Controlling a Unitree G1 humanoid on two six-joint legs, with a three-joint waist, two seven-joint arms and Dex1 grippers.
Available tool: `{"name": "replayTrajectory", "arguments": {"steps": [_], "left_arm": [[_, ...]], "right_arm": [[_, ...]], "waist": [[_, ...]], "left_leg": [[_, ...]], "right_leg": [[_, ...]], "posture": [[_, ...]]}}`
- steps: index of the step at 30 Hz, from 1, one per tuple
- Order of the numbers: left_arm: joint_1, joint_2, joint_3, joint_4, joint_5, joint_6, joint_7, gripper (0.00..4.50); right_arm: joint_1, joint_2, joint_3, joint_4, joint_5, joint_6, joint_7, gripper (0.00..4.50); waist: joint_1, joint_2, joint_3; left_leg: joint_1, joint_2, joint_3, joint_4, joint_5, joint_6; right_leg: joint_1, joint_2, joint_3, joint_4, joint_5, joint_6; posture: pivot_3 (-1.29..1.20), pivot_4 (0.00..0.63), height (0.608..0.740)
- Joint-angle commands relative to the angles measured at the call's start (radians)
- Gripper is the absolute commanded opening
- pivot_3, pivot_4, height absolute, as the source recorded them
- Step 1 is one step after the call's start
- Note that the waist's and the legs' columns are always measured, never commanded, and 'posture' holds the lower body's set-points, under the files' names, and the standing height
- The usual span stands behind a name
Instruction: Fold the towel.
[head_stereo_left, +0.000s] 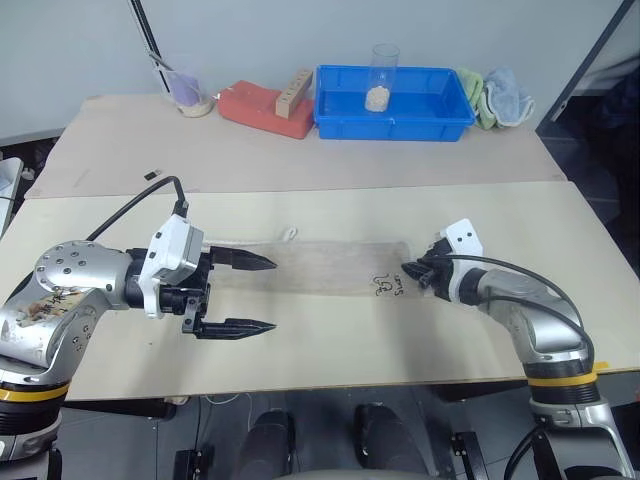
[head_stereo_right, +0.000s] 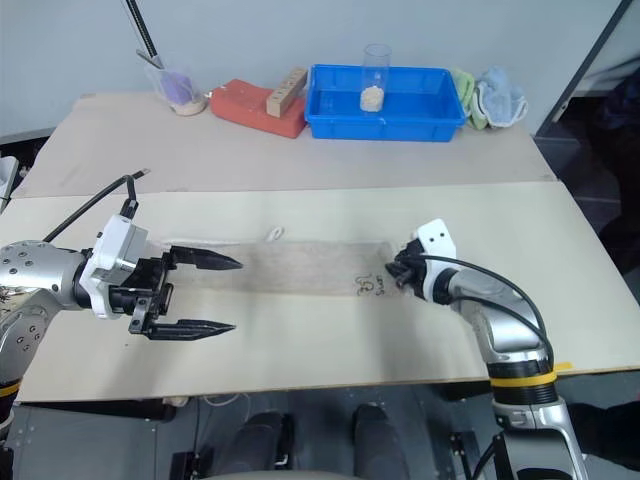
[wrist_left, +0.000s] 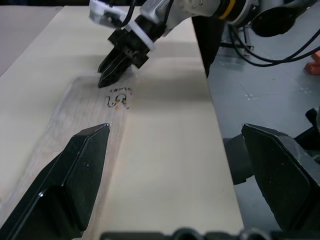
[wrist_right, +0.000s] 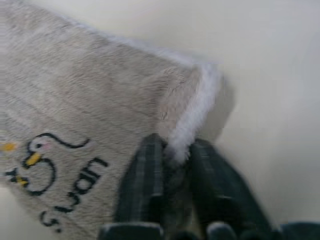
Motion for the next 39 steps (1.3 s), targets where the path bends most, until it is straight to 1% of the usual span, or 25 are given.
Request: {"name": "replayTrajectory", "arguments": {"steps": [1, 3, 7, 10, 12, 14, 15, 18, 22, 23, 25, 27, 32, 34, 39], "left_arm": [[-0.014, 0.0, 0.008, -0.023, -0.013, -0.013, 0.0, 4.5], [-0.016, -0.001, 0.006, -0.021, -0.01, -0.016, 0.001, 4.5], [-0.025, -0.005, 0.003, -0.011, -0.001, -0.026, 0.005, 4.5], [-0.036, -0.014, -0.002, -0.005, 0.003, -0.036, 0.009, 4.5], [-0.049, -0.025, -0.008, -0.008, -0.007, -0.035, 0.01, 4.5], [-0.058, -0.03, -0.012, -0.012, -0.015, -0.029, 0.009, 4.5], [-0.06, -0.03, -0.013, -0.012, -0.014, -0.03, 0.007, 4.5], [-0.064, -0.03, -0.015, -0.005, -0.009, -0.034, 0.004, 4.5], [-0.067, -0.027, -0.01, -0.012, -0.012, -0.028, 0.01, 4.5], [-0.067, -0.026, -0.01, -0.015, -0.013, -0.027, 0.012, 4.5], [-0.062, -0.026, -0.006, -0.025, -0.015, -0.024, 0.019, 4.5], [-0.057, -0.026, -0.003, -0.032, -0.015, -0.024, 0.027, 4.5], [-0.032, -0.032, 0.005, -0.046, -0.007, -0.028, 0.059, 4.5], [-0.018, -0.034, 0.007, -0.05, 0.0, -0.034, 0.075, 4.5], [0.012, -0.05, 0.024, -0.046, 0.022, -0.044, 0.147, 4.5]], "right_arm": [[0.003, -0.022, -0.042, -0.01, 0.012, 0.019, -0.009, 0.05], [-0.002, -0.05, -0.073, 0.013, 0.017, 0.021, 0.0, 0.05], [-0.028, -0.189, -0.15, 0.128, 0.027, -0.009, 0.076, 0.05], [-0.07, -0.277, -0.169, 0.186, 0.053, -0.001, 0.152, 0.05], [-0.102, -0.312, -0.163, 0.167, 0.1, 0.062, 0.218, 0.05], [-0.123, -0.316, -0.15, 0.111, 0.151, 0.135, 0.25, 0.05], [-0.134, -0.304, -0.143, 0.071, 0.176, 0.177, 0.245, 0.05], [-0.176, -0.215, -0.144, -0.024, 0.236, 0.287, 0.177, 0.05], [-0.22, -0.025, -0.136, -0.119, 0.283, 0.401, 0.04, 0.05], [-0.224, 0.001, -0.137, -0.131, 0.289, 0.42, 0.021, 0.05], [-0.22, 0.094, -0.1, -0.154, 0.283, 0.434, -0.042, 0.05], [-0.214, 0.151, -0.07, -0.151, 0.27, 0.426, -0.084, 0.05], [-0.217, 0.219, -0.038, -0.134, 0.265, 0.412, -0.138, 0.05], [-0.215, 0.226, -0.029, -0.141, 0.267, 0.404, -0.14, 0.82], [-0.226, 0.226, -0.011, -0.172, 0.277, 0.404, -0.142, 2.48]], "waist": [[0.001, 0.0, 0.0], [0.004, 0.0, 0.0], [0.015, 0.0, 0.0], [0.012, 0.0, 0.0], [0.005, 0.0, 0.0], [-0.007, 0.0, 0.0], [-0.013, 0.0, 0.0], [-0.024, 0.0, 0.0], [-0.021, 0.0, 0.0], [-0.02, 0.0, 0.0], [-0.012, 0.0, 0.0], [-0.009, 0.0, 0.0], [0.001, 0.0, 0.0], [0.001, 0.0, 0.0], [0.0, 0.0, 0.0]], "left_leg": [[0.0, 0.0, 0.0, 0.0, 0.0, 0.0], [0.0, 0.0, 0.0, 0.0, 0.0, 0.0], [-0.001, -0.002, 0.0, 0.001, 0.0, 0.0], [-0.001, -0.002, 0.002, 0.002, 0.0, 0.0], [-0.001, -0.001, 0.004, 0.001, 0.0, 0.0], [0.0, 0.001, 0.006, 0.001, 0.0, 0.001], [0.0, 0.002, 0.006, 0.0, 0.0, 0.001], [0.0, 0.005, 0.002, 0.0, -0.001, 0.001], [-0.001, 0.005, 0.0, 0.0, -0.001, 0.001], [-0.001, 0.005, -0.001, 0.0, -0.001, 0.001], [-0.002, 0.003, -0.001, 0.0, -0.001, 0.001], [-0.002, 0.002, -0.001, 0.001, -0.001, 0.001], [-0.002, -0.001, -0.001, 0.001, 0.0, 0.001], [-0.002, -0.001, -0.001, 0.001, 0.0, 0.001], [-0.001, 0.0, -0.002, 0.0, 0.0, 0.001]], "right_leg": [[0.0, 0.0, 0.0, 0.0, 0.0, 0.0], [0.0, 0.0, 0.0, 0.0, 0.0, 0.0], [0.001, -0.001, 0.0, -0.002, 0.0, 0.0], [0.002, -0.001, 0.0, -0.003, 0.0, 0.0], [0.001, 0.0, 0.0, -0.003, 0.0, 0.0], [0.001, 0.002, 0.0, -0.002, 0.0, 0.0], [0.001, 0.003, 0.001, -0.002, 0.0, -0.001], [0.0, 0.006, 0.001, -0.001, -0.001, -0.001], [-0.001, 0.006, 0.002, -0.001, -0.001, -0.001], [-0.001, 0.006, 0.001, 0.0, -0.001, -0.001], [-0.001, 0.004, 0.001, 0.0, -0.001, -0.001], [-0.001, 0.002, 0.0, 0.0, -0.001, -0.001], [-0.001, -0.001, 0.0, 0.0, -0.001, -0.001], [-0.001, 0.0, 0.0, 0.001, -0.001, -0.001], [-0.001, 0.001, 0.0, 0.001, -0.001, -0.001]], "posture": [[0.0, 0.15, 0.74], [0.0, 0.15, 0.74], [0.0, 0.15, 0.74], [0.0, 0.15, 0.74], [0.0, 0.15, 0.74], [0.0, 0.15, 0.74], [0.0, 0.15, 0.74], [0.0, 0.15, 0.74], [0.0, 0.15, 0.74], [0.0, 0.15, 0.74], [0.0, 0.15, 0.74], [0.0, 0.15, 0.74], [0.0, 0.15, 0.74], [0.0, 0.15, 0.74], [0.0, 0.15, 0.74]]}}
